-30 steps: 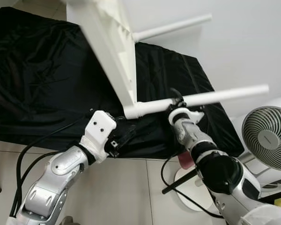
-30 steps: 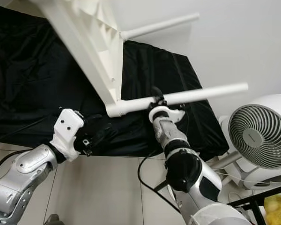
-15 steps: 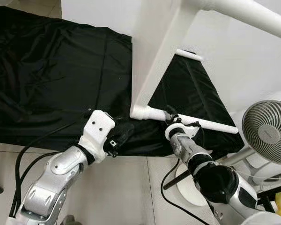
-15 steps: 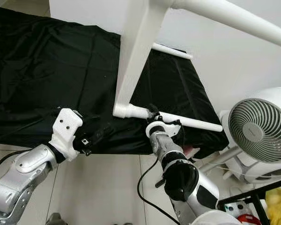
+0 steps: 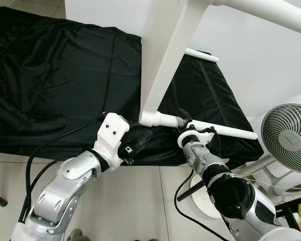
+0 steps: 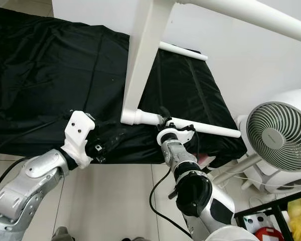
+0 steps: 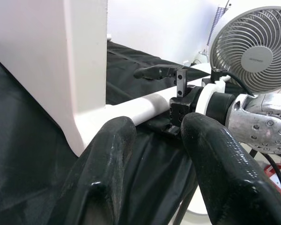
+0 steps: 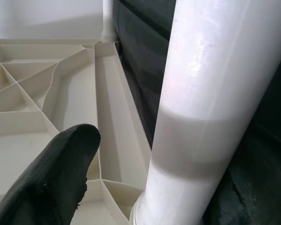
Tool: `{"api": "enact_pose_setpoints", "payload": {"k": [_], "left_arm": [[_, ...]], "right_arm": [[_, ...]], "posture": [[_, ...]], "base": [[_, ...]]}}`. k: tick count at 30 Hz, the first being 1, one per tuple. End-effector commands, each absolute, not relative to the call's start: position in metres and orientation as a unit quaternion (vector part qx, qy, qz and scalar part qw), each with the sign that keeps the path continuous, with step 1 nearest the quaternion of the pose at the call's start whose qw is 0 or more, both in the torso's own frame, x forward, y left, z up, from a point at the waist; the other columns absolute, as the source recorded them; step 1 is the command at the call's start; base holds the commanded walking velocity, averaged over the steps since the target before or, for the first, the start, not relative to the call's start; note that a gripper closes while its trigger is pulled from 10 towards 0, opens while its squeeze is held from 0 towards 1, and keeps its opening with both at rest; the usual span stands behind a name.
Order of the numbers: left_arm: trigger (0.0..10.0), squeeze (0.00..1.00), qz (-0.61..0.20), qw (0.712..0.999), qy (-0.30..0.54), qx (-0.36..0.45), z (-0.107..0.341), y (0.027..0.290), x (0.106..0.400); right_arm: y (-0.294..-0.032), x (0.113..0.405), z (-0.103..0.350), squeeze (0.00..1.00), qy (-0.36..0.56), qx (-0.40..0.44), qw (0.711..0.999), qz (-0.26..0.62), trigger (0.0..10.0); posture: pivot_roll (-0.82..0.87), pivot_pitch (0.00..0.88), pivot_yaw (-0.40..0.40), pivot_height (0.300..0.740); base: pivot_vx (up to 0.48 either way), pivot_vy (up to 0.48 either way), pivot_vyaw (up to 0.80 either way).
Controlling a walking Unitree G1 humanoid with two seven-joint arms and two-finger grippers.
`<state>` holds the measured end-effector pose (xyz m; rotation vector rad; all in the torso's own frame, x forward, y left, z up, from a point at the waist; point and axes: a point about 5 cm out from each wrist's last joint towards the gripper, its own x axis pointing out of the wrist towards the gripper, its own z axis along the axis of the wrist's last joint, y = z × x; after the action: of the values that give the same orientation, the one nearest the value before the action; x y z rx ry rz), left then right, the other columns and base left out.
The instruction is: Building children table
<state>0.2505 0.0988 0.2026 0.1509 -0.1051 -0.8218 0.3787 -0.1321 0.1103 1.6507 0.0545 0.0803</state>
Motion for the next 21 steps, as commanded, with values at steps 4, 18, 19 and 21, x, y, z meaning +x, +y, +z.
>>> {"api": "enact_pose_setpoints", "payload": {"k": [4,18,19,21], "left_arm": [[10.0,0.00,-0.449,0.891,-0.032,0.060,0.197,0.090,0.248],[10.0,0.00,-0.473,0.877,-0.025,0.085,0.186,0.076,0.275],[10.0,0.00,-0.473,0.877,-0.025,0.085,0.186,0.076,0.275],[10.0,0.00,-0.478,0.874,-0.026,0.084,0.186,0.072,0.282]], "right_arm": [[-0.147,0.371,0.097,0.00,0.013,0.738,0.674,0.007,10.0],[-0.151,0.359,0.084,0.00,0.007,0.742,0.671,0.008,10.0],[-0.151,0.359,0.084,0.00,0.007,0.742,0.671,0.008,10.0],[-0.150,0.359,0.085,0.00,0.005,0.742,0.670,0.010,10.0]], "posture": [[0.10,0.133,-0.192,0.740],[0.07,0.156,-0.166,0.740],[0.07,0.156,-0.166,0.740],[0.07,0.156,-0.165,0.740]], "base": [[0.000,0.000,0.00],[0.000,0.000,0.00],[0.000,0.000,0.00],[0.000,0.000,0.00]]}}
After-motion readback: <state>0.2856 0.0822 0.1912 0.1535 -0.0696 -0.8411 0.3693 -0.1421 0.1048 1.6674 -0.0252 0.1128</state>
